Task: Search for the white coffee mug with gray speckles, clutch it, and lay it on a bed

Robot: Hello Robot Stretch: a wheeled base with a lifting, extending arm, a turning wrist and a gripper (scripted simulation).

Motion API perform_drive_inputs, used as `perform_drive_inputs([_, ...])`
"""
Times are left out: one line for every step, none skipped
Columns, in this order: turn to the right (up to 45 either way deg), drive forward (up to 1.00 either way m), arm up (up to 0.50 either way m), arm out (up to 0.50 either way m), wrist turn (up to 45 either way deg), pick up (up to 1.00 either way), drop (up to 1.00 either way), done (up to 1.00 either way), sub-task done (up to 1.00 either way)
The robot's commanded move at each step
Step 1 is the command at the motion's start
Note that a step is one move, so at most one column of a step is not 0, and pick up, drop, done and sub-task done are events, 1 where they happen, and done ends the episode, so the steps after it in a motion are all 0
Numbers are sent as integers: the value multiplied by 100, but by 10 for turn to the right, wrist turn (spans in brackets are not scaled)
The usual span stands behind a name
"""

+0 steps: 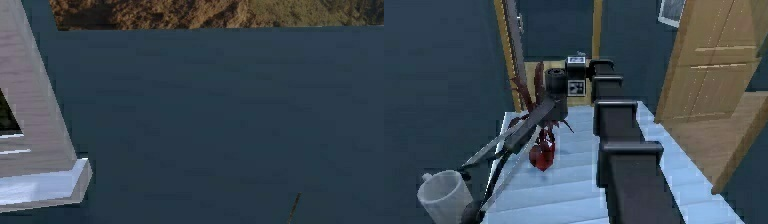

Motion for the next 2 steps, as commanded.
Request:
perform_drive_inputs([0,0,0,0,390,0,0,0,0])
perform_drive_inputs([0,0,-50,0,0,0,0,0,0])
